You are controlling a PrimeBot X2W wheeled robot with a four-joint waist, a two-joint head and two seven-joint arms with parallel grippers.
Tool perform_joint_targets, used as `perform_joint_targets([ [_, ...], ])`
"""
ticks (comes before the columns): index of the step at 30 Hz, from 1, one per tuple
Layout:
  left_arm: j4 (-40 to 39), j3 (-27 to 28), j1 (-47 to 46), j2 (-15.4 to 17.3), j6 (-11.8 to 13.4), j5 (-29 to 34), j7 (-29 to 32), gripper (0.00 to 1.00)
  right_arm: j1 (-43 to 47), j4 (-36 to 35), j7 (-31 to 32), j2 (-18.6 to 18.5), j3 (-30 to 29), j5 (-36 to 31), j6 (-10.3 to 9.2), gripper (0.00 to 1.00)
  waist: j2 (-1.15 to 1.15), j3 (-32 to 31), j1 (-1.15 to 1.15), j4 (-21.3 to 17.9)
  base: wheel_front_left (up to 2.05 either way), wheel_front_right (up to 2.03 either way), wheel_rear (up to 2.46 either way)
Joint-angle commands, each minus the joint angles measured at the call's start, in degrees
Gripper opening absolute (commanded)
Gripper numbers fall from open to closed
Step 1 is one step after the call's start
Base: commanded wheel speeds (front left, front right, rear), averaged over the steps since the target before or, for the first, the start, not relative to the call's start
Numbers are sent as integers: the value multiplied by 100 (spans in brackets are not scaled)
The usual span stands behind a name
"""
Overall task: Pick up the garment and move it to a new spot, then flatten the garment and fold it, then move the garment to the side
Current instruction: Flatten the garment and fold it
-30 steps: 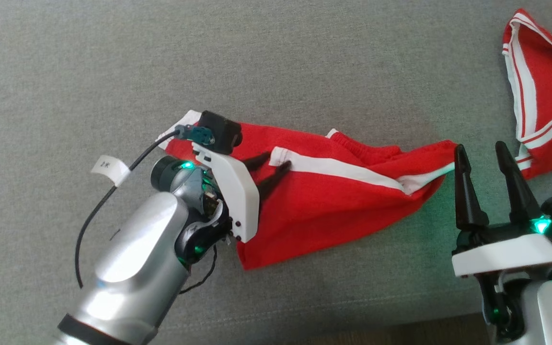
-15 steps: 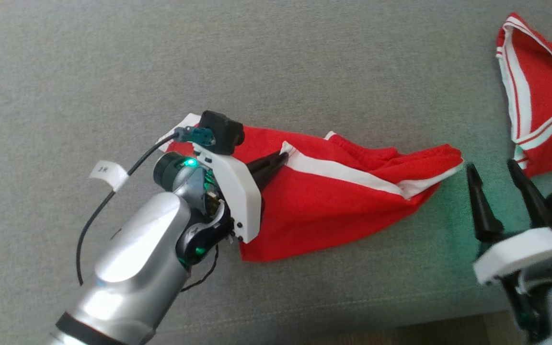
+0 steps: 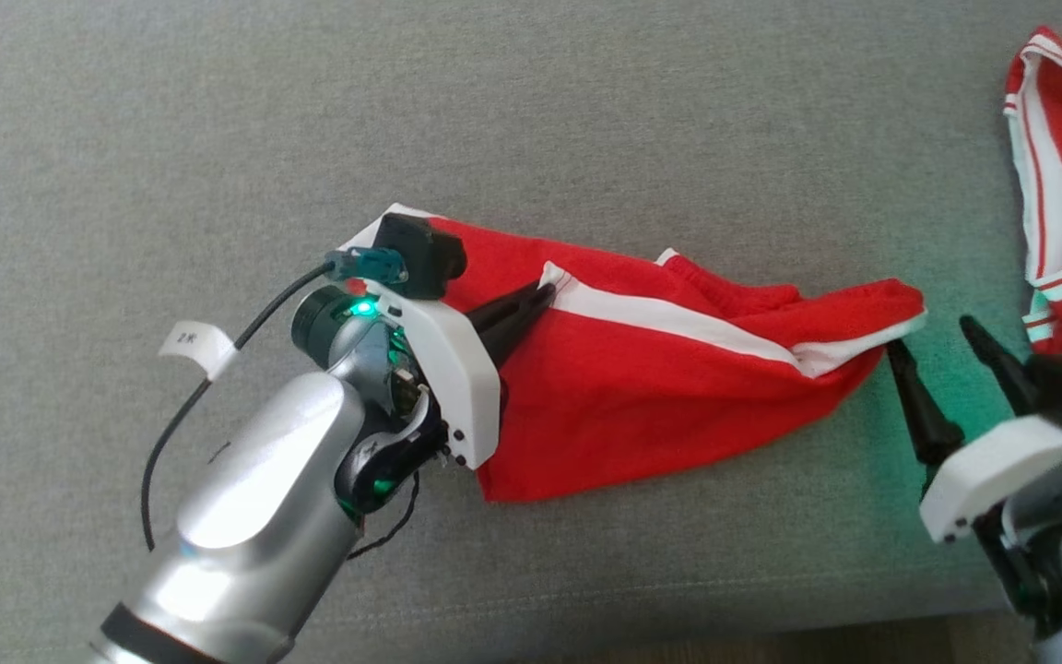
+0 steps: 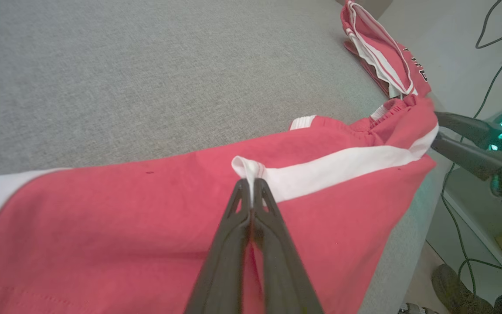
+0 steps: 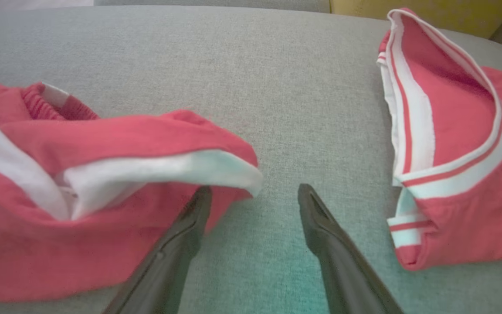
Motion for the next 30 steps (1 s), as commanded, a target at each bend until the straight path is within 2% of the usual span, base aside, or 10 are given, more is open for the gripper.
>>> perform_joint_targets([
  [1, -203, 152, -180, 82, 15, 59, -74, 0, -187, -91, -47, -200, 122, 41, -4, 100, 0, 32, 0, 29, 0, 0, 0],
  [8, -262, 138, -221, 96, 41, 80, -124, 0, -517, 261, -220, -317, 353, 120, -4, 100, 0, 114, 0, 84, 0, 0, 0],
  [9, -271, 138, -228, 101, 43, 83, -130, 0, -547, 290, -232, -330, 388, 131, -4, 91, 0, 125, 0, 86, 0, 0, 0],
  [10, -280, 139, -233, 105, 47, 84, -139, 0, -576, 306, -253, -350, 437, 142, -4, 41, 0, 135, 0, 89, 0, 0, 0],
  [11, -290, 143, -238, 107, 52, 85, -153, 0, -595, 327, -272, -363, 458, 159, -4, 0, 0, 146, 0, 92, 0, 0, 0],
  [16, -371, 224, -232, 148, 101, 118, -379, 0, -569, 212, -453, -369, 429, 165, -4, 0, 0, 147, 0, 107, 0, 0, 0],
  [21, -738, 418, -162, 375, 275, 370, -930, 0, -536, -268, -452, -293, 272, 86, -4, 0, 0, -20, 0, 70, 0, 0, 0],
  [30, -2057, 1034, 90, 1072, 826, 741, -1505, 0, -963, -1377, 684, -365, -95, 10, -4, 0, 0, -545, 0, 128, 0, 0, 0],
])
